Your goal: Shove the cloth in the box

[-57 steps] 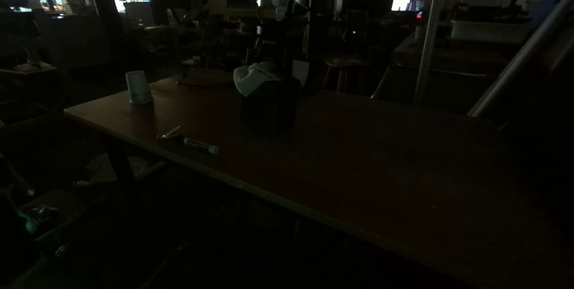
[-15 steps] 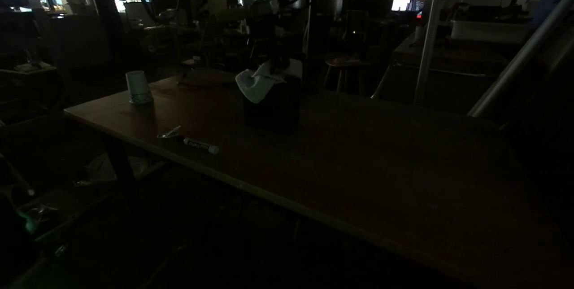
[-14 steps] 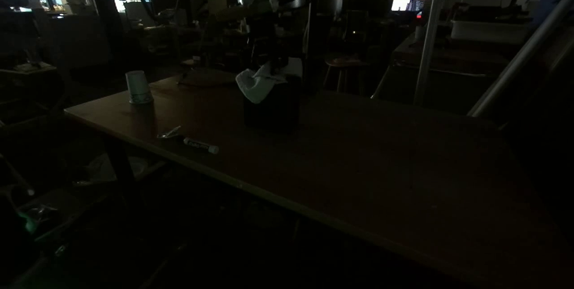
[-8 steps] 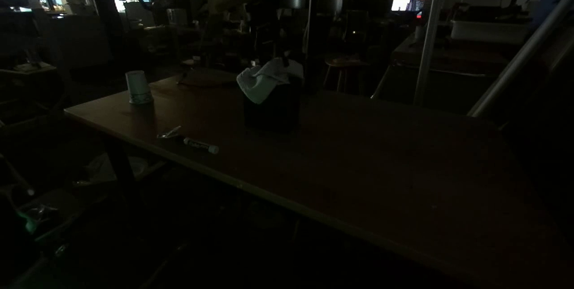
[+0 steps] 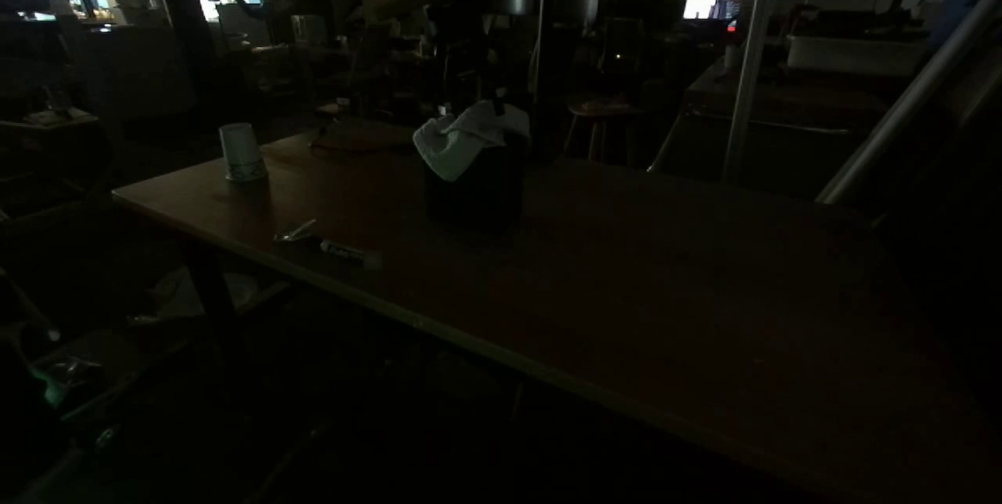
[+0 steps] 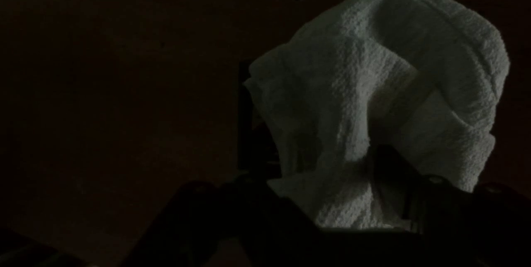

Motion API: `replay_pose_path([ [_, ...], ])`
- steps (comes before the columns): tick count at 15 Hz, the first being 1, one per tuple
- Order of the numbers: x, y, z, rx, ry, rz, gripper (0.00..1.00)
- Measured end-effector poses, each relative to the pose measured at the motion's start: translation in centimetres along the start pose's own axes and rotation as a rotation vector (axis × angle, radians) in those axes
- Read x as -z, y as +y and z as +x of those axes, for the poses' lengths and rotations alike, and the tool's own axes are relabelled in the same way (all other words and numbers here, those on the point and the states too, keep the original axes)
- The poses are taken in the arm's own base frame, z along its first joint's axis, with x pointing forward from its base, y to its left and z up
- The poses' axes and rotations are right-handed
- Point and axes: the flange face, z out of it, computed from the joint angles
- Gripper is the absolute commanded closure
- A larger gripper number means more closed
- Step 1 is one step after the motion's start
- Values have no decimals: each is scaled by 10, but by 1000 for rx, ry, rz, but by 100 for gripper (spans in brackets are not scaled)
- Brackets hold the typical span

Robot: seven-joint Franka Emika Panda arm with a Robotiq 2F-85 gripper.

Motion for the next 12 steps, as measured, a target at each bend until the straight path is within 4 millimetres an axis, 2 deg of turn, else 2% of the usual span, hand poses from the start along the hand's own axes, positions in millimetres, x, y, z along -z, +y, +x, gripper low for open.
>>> replay_pose_path([
  [1, 0, 0, 0, 0, 0, 0, 8],
  [3, -1, 0, 0, 1, -2, 0, 1],
  [12, 2, 1, 0, -3, 3, 2, 0],
])
